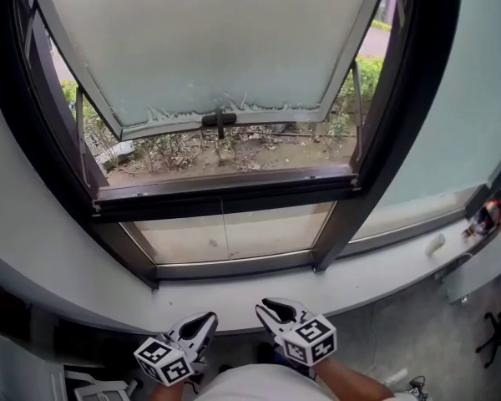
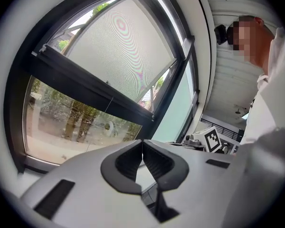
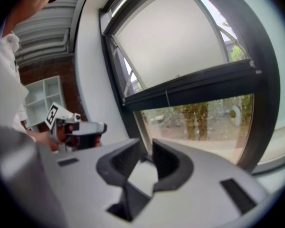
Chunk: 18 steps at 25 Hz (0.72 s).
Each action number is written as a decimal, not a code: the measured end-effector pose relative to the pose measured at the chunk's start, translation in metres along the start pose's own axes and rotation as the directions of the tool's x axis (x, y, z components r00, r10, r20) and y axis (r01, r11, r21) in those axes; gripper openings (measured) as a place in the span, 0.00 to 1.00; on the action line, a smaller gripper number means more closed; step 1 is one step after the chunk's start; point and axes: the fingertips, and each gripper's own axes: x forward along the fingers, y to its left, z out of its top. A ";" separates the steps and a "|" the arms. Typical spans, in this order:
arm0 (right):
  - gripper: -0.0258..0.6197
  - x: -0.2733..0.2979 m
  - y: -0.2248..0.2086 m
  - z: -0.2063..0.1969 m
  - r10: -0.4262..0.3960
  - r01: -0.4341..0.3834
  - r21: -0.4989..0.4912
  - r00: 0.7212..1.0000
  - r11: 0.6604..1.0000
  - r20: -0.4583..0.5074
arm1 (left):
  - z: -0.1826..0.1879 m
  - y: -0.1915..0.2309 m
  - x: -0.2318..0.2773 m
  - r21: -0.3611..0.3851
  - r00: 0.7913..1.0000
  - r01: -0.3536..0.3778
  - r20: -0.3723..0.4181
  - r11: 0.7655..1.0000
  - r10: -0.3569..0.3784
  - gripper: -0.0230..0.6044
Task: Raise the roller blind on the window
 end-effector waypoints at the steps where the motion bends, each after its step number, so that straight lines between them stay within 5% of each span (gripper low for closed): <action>1: 0.16 -0.001 -0.007 0.002 0.005 -0.005 0.000 1.000 1.000 0.001 | 0.001 -0.001 0.007 0.002 1.000 -0.004 0.003 1.000 0.004 0.07; 18: 0.16 0.005 -0.057 0.027 0.019 -0.019 -0.024 1.000 1.000 0.011 | 0.023 0.011 0.061 0.049 0.999 -0.050 0.004 0.998 0.050 0.07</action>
